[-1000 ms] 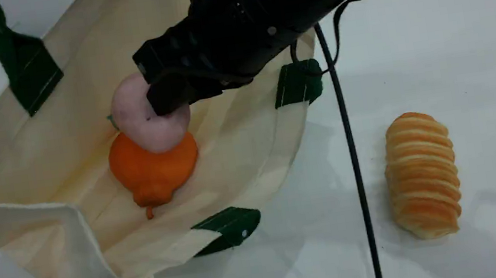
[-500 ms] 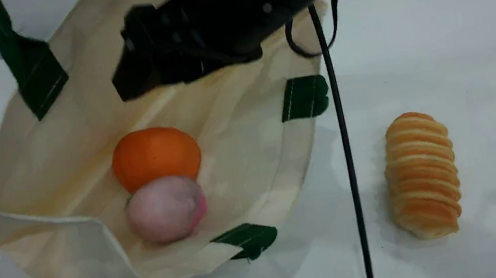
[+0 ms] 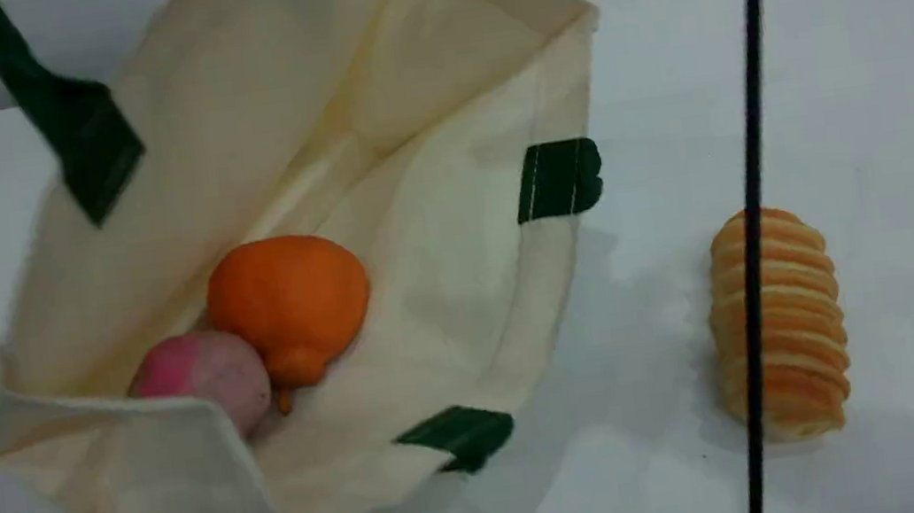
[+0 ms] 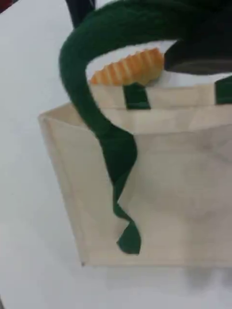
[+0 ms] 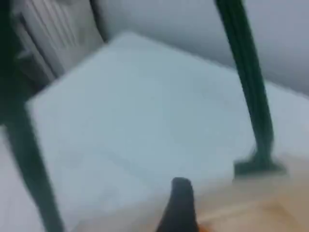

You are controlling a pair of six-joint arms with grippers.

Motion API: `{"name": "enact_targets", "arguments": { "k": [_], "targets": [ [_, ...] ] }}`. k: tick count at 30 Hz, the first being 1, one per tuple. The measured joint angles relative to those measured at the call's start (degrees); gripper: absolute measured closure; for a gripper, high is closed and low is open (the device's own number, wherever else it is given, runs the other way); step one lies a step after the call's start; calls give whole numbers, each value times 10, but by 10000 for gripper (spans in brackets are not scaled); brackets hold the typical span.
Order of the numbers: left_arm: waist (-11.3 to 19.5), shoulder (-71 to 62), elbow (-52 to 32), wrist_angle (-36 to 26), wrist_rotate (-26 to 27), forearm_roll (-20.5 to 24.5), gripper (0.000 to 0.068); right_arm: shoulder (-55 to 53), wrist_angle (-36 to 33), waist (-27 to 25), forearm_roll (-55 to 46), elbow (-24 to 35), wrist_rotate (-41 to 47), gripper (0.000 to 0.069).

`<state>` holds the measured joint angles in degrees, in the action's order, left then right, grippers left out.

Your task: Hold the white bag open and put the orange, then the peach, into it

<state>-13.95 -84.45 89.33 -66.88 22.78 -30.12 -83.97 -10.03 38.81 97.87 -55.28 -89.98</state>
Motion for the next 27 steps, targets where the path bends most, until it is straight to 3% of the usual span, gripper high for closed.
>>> {"name": "enact_targets", "arguments": {
  "k": [6,10,16,20,27],
  "targets": [
    [0,0,0,-19,8,0,316,95,5,0,-9,19,0,118],
    [0,1,-1,-32,8,2,211,135,8,0,-23,40,0,118],
    [0,18,-2,-31,8,2,181,141,-9,0,-91,66,9,121],
    [0,45,-2,-31,8,2,179,108,-16,-2,-181,84,86,122],
    [0,91,-2,-31,-8,-1,179,95,-156,-48,-338,78,252,122]
  ]
}}
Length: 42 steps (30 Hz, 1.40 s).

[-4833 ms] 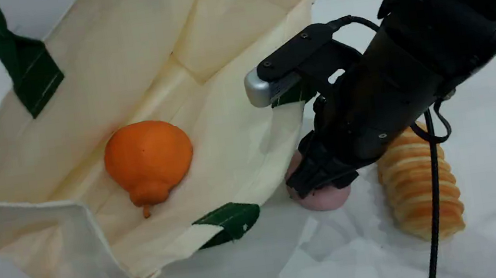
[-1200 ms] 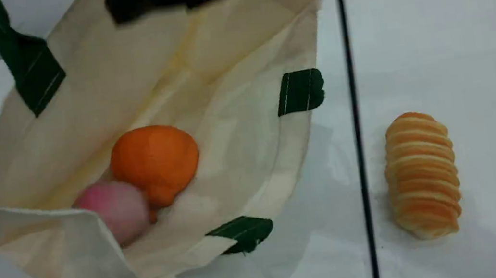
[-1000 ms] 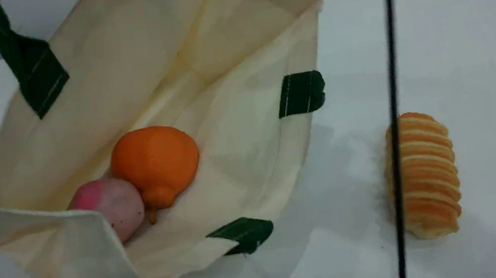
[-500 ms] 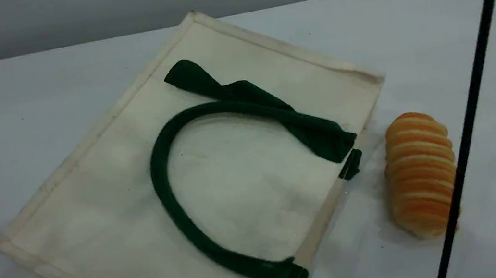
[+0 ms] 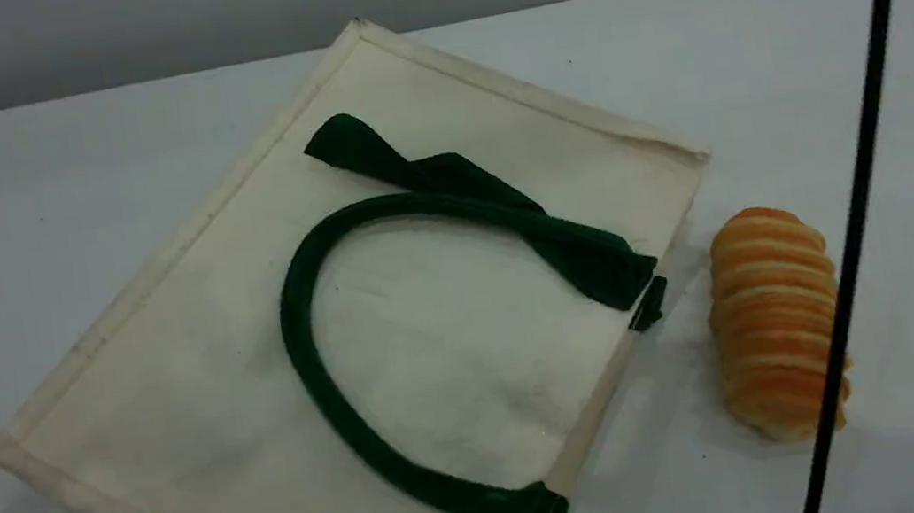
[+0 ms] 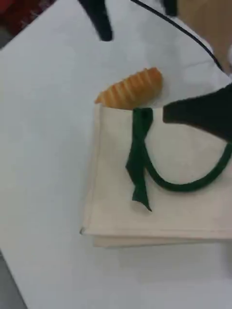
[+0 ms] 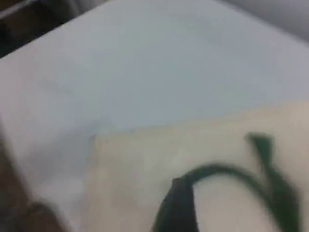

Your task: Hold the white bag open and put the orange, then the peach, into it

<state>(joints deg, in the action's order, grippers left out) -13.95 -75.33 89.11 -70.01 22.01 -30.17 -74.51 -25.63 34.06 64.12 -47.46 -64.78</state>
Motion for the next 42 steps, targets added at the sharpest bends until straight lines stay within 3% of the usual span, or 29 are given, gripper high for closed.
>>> {"name": "enact_targets", "arguments": {
  "k": [6,11,21,29,38,42],
  "targets": [
    [0,51,-24,-1,0,1,179,58,-141,-7,-138,0,140,122],
    [0,112,-64,0,0,1,179,141,-207,-7,-239,0,257,122],
    [0,287,-225,0,3,-3,179,324,-351,-7,-415,0,523,146],
    [0,430,-329,0,-48,-3,179,462,-448,-7,-419,3,564,155],
    [0,589,-415,0,-98,6,179,611,-445,-7,-492,23,593,155],
    [1,652,-438,-1,-121,43,179,659,-445,-7,-546,53,593,155]
  ]
}}
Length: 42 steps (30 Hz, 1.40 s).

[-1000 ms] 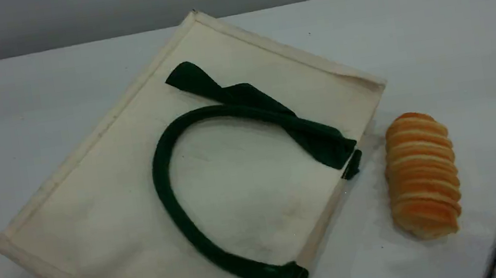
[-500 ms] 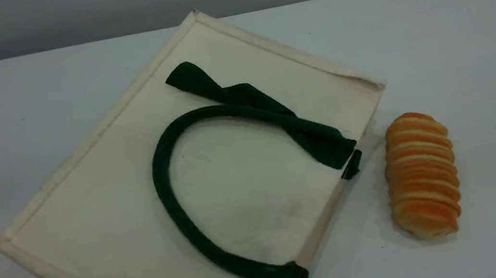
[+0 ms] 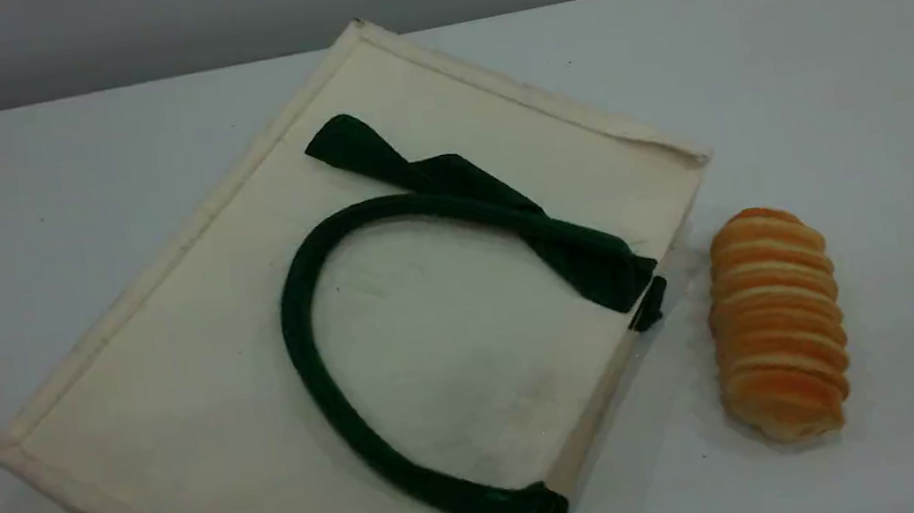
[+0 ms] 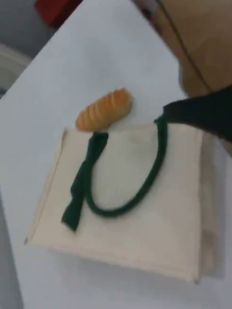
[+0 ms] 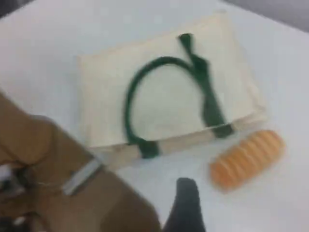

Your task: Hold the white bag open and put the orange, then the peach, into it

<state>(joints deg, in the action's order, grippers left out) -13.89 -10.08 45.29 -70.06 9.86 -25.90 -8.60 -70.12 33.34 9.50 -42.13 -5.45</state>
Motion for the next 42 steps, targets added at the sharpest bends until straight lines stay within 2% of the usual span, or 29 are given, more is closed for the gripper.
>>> {"name": "enact_targets", "arguments": {
  "k": [4,9,13,22,25,31,35,39,42],
  "targets": [
    [0,46,-19,0,-42,57,179,31,26,0,-22,52,0,155],
    [1,65,-40,0,-46,96,180,36,56,0,-54,115,4,155],
    [1,65,-61,1,-45,120,190,35,104,0,-46,126,15,155],
    [1,64,-135,1,-34,129,195,34,91,0,-51,130,20,155],
    [1,66,-137,3,-30,131,195,34,91,0,-50,130,20,155],
    [1,67,-137,2,-11,155,195,34,91,0,-50,130,18,155],
    [1,67,-137,3,4,193,195,34,91,0,-50,130,18,155],
    [1,68,-146,38,0,197,195,35,91,0,-50,130,18,155],
    [1,68,-160,72,0,199,202,35,91,-24,-50,130,18,155]
  ]
}}
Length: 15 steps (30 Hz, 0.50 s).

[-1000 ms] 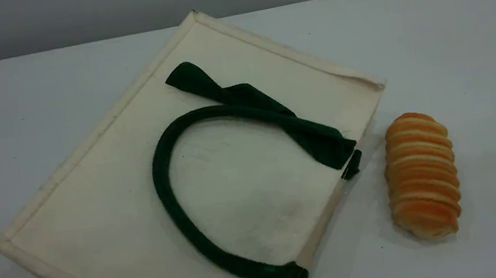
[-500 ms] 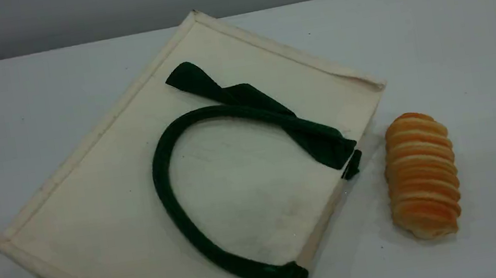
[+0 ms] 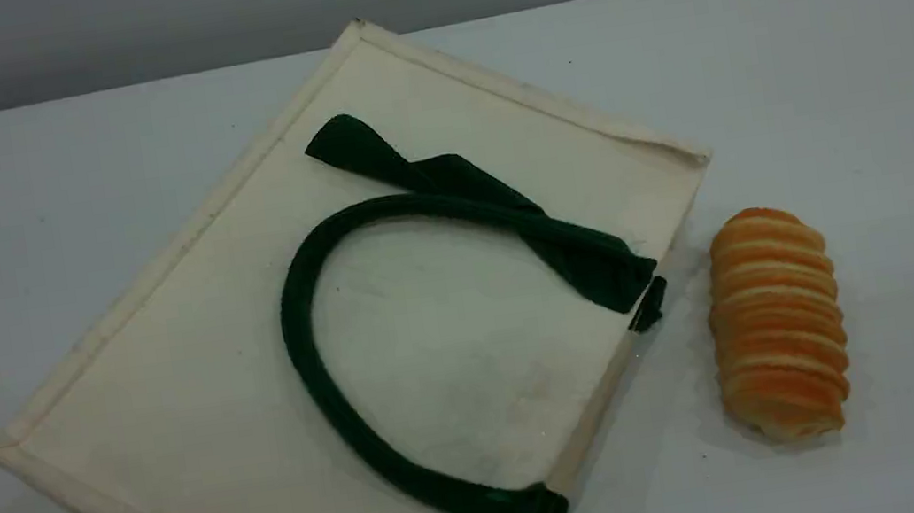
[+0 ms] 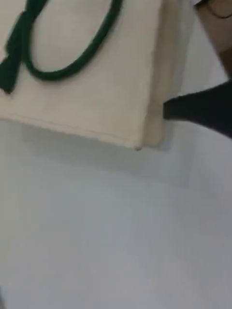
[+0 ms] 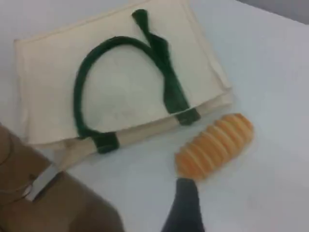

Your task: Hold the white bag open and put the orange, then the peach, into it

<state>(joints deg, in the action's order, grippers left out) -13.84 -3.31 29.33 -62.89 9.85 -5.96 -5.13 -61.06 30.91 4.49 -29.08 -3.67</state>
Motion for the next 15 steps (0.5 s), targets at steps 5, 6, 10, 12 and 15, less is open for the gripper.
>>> {"name": "enact_targets", "arguments": {
  "k": [5,6,10,12,15],
  "targets": [
    [0,0,-4,7,0,0,229,0,0,-85,0,0,1,155],
    [0,0,-4,7,0,0,233,0,0,-107,0,0,1,155],
    [0,0,-4,7,0,0,239,5,0,-189,0,0,1,155],
    [0,0,-4,7,0,0,239,14,0,-228,0,0,0,155],
    [0,0,-3,7,0,-1,240,35,0,-279,0,0,0,155]
  ]
}}
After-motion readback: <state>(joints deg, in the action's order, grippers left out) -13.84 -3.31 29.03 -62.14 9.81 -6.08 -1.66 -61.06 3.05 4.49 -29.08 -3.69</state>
